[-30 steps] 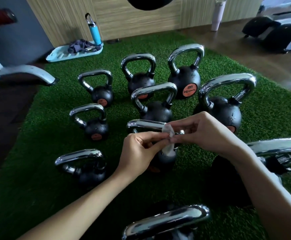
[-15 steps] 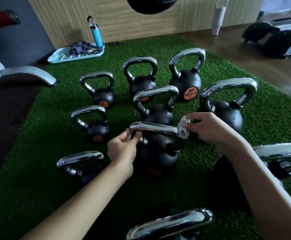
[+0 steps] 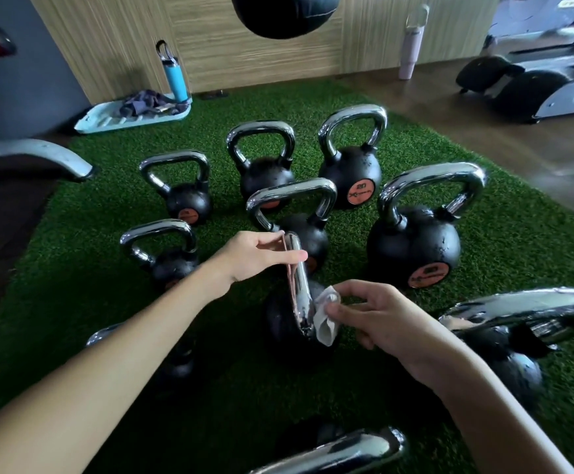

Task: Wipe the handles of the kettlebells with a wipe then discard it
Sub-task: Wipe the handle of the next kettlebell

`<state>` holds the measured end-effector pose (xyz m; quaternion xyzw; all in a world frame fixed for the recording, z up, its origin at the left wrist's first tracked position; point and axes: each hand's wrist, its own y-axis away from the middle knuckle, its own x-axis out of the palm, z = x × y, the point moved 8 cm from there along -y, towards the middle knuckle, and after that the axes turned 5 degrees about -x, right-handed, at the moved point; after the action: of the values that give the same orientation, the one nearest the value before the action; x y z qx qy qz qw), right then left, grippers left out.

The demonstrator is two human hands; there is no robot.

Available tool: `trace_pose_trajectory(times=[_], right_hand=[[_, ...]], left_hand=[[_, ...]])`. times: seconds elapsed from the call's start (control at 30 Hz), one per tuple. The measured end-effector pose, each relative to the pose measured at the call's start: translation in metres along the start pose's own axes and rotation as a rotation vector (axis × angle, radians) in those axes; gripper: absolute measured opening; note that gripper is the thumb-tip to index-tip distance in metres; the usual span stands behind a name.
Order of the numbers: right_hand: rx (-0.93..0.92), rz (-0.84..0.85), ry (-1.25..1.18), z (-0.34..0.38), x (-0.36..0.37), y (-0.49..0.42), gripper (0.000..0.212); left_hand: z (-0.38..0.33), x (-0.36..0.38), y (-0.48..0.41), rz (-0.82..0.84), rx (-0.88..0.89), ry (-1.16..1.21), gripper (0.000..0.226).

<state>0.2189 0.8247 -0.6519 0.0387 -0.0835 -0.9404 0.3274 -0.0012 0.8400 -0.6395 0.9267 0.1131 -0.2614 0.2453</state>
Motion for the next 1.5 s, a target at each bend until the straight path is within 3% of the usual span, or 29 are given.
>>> trace_pose_trajectory(times=[0.17,0.33,0.43,0.57,0.7,1.17,1.3,1.5], right_hand=[[-0.04,-0.18,0.066,0.002,-0.035,-0.028,0.02],[-0.067,-0.388,0.165,-0.009,-0.047,-0.076,0.022],[-0.09,-0.442,0.328,-0.011,-0.041,-0.099,0.008],[-0.149,-0.408,0.403,-0.007,-0.026,-0.119,0.007],[-0.135,-0.259,0.539,-0.017,0.0,-0.129,0.009],[-0.443,-0.135,0.327,0.03,0.065,-0.089,0.017],[-0.454,-0.185,0.399,0.039,0.062,-0.112,0.017],[-0.479,-0.084,0.443,0.034,0.082,-0.097,0.021]], left_hand=[[-0.01,-0.008,0.0,-0.09,0.027,-0.147,0.106],[-0.014,-0.005,-0.001,-0.092,-0.025,-0.099,0.09],[-0.011,-0.007,-0.002,-0.087,-0.049,-0.069,0.089],[-0.002,-0.016,0.007,-0.134,-0.024,-0.065,0.082],[0.011,-0.025,0.016,-0.092,0.004,-0.017,0.084],[0.051,-0.053,0.029,0.093,0.135,0.068,0.113],[0.055,-0.056,0.034,0.107,0.153,0.088,0.106],[0.069,-0.062,0.037,0.045,0.165,0.125,0.101]])
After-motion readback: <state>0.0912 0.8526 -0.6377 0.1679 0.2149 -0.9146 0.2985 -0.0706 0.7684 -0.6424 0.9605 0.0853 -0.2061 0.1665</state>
